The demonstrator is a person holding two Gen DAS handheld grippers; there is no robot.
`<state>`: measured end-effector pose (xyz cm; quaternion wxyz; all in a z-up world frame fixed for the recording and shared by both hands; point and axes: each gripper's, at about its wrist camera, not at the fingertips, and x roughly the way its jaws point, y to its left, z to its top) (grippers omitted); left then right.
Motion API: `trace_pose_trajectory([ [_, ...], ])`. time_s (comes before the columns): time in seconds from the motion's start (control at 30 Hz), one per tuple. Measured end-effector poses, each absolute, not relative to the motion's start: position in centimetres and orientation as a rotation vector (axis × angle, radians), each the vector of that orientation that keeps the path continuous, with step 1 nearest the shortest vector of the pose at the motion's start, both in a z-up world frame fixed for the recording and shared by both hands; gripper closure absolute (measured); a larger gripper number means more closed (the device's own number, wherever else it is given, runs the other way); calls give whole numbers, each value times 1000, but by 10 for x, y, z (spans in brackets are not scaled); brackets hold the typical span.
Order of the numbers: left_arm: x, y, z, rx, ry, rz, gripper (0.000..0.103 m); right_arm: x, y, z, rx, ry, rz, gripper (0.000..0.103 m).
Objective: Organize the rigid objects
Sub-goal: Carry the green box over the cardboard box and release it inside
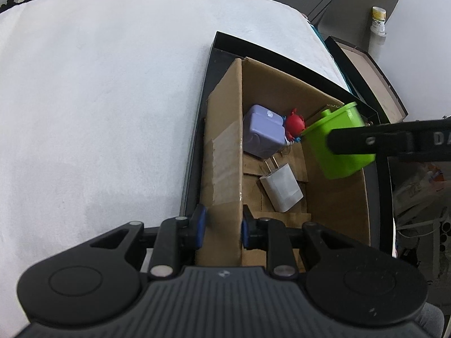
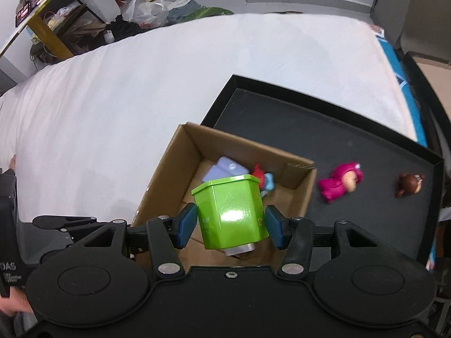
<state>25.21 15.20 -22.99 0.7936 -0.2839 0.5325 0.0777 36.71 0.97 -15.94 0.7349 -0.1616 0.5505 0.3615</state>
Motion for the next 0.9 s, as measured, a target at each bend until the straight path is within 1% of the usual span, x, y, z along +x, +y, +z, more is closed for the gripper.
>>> trace_pose_trajectory([
  [0.73, 248, 167, -239, -641, 1129, 119, 80, 354, 57, -214, -276, 1321, 761, 53],
  [0.9, 248, 166, -239, -642, 1129, 127, 80, 351, 58, -209, -282, 1302, 782, 52],
])
